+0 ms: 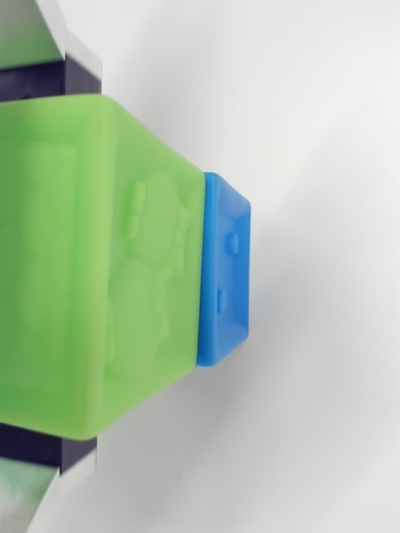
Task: Stack cube
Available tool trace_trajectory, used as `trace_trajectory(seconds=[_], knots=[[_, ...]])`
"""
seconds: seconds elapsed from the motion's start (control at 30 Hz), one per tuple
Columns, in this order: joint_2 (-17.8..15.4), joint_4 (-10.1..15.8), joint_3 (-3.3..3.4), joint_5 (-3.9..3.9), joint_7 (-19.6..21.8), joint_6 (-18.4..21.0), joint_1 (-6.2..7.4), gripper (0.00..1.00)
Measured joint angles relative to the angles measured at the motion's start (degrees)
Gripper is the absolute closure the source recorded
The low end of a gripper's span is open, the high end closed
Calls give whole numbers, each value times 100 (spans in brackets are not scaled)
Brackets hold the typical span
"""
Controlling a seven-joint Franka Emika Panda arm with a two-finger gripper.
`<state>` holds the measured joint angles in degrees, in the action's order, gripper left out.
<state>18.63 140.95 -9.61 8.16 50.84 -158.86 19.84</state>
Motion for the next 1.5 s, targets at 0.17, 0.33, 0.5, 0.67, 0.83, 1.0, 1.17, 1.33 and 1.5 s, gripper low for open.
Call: trace_trajectory(seconds=[0.17,0.33,0.5,0.67,0.83,1.0,1.17,1.33,1.5], knots=[[1,0,0,0,0,-1,0,0],[1,-1,0,0,0,-1,0,0],[1,-1,0,0,0,-1,0,0],[1,0,0,0,0,0,0,0],[-30,2,-4,-7,-8,23,-5,0],[-152,16,-39,-55,-39,122,-27,0],[-316,33,-75,-133,-89,255,-44,0],[-541,54,-111,-249,-173,450,-59,0],[-793,74,-135,-378,-261,669,-59,0]])
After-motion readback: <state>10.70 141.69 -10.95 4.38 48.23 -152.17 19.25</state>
